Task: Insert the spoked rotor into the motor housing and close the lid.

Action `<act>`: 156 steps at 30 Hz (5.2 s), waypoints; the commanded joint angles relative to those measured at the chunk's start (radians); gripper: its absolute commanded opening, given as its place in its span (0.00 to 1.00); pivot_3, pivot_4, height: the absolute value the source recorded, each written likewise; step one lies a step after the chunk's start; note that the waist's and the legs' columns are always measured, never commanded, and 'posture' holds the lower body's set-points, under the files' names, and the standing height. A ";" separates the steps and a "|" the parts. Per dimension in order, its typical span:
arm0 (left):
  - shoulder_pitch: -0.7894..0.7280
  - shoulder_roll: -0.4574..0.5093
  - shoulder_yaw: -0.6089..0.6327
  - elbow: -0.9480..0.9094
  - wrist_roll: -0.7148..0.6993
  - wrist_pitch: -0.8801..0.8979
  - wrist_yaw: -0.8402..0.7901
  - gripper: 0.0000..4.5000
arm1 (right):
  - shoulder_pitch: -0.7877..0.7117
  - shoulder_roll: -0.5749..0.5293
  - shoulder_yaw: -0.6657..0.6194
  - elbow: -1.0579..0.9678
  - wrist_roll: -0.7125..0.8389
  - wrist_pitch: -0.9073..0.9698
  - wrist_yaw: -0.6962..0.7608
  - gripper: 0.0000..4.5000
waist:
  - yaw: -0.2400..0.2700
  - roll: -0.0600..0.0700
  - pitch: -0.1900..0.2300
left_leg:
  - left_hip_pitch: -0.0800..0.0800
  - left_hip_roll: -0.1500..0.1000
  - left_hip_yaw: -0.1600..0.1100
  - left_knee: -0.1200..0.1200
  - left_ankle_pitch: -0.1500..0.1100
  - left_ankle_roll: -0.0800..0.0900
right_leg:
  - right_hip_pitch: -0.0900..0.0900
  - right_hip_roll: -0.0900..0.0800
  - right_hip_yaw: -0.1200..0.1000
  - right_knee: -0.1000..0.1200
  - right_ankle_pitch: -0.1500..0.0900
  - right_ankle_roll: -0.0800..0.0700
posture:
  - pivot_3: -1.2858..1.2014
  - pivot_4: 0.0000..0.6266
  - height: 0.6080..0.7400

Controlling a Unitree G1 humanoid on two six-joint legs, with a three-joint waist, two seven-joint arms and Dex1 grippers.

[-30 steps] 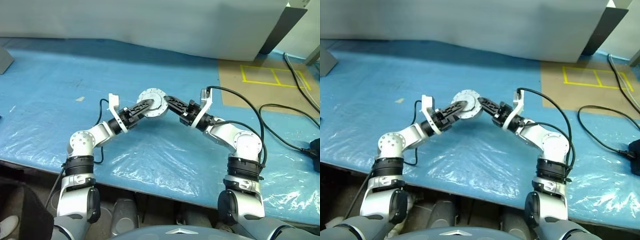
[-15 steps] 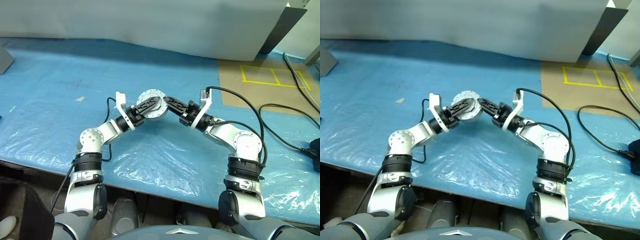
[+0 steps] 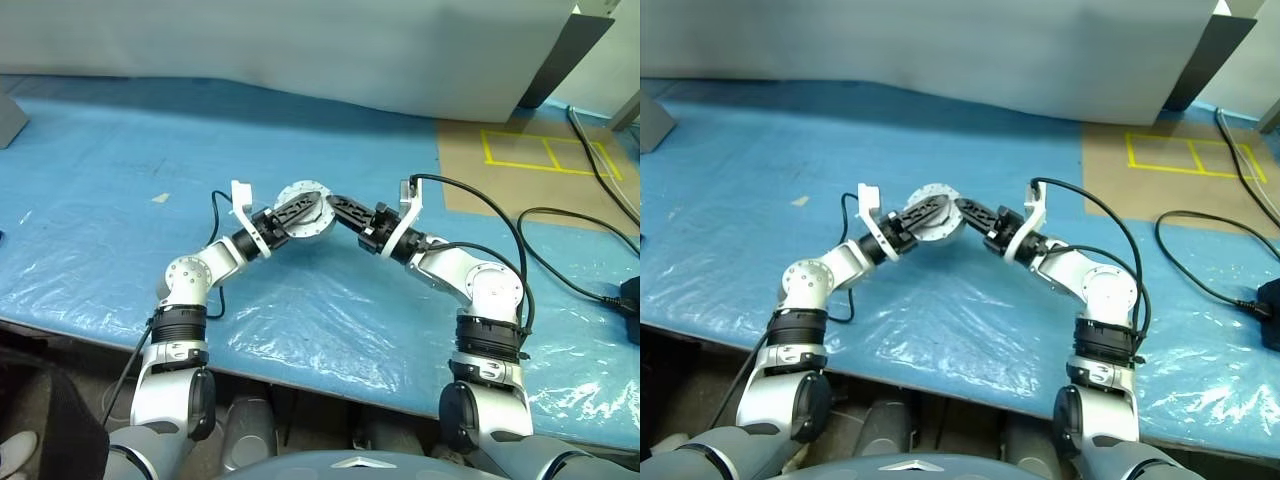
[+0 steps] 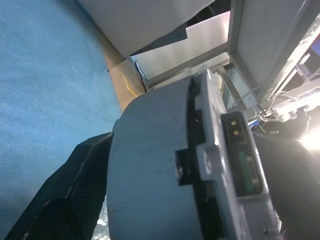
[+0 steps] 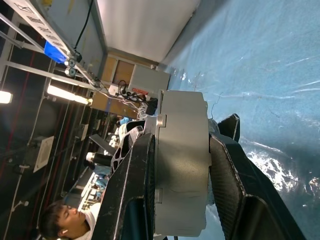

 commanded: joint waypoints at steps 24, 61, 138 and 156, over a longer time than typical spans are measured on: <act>-0.008 0.001 0.017 0.000 0.007 -0.013 0.000 0.99 | -0.011 -0.008 0.027 -0.044 0.029 -0.036 0.032 0.27 | 0.000 0.000 0.000 | 0.000 0.000 0.000 0.000 0.000 0.000 | 0.000 0.000 0.000 0.000 0.000 0.000 | 0.52 0.24 1.00; 0.022 0.069 -0.022 -0.099 -0.093 0.208 -0.078 0.56 | -0.035 0.010 0.025 -0.007 0.001 -0.075 0.031 0.27 | -0.001 0.000 0.000 | 0.000 0.000 0.000 0.000 0.000 0.000 | 0.000 0.000 0.000 0.000 0.000 0.000 | 0.52 0.24 1.00; -0.305 0.422 0.115 0.434 0.250 -0.235 -0.230 0.56 | -0.055 0.015 0.035 0.044 -0.057 -0.082 0.035 0.72 | 0.005 0.000 0.000 | 0.000 0.000 0.000 0.000 0.000 0.000 | 0.000 0.000 -0.001 0.000 0.000 0.000 | 0.52 0.24 1.00; -0.517 0.053 -0.224 0.670 0.682 -0.748 -0.131 0.56 | -0.013 -0.008 0.089 -0.007 -0.223 -0.164 0.089 0.72 | 0.006 -0.001 0.000 | -0.001 0.000 0.000 0.001 0.000 0.000 | 0.000 -0.001 -0.001 0.001 0.000 -0.001 | 0.52 0.24 1.00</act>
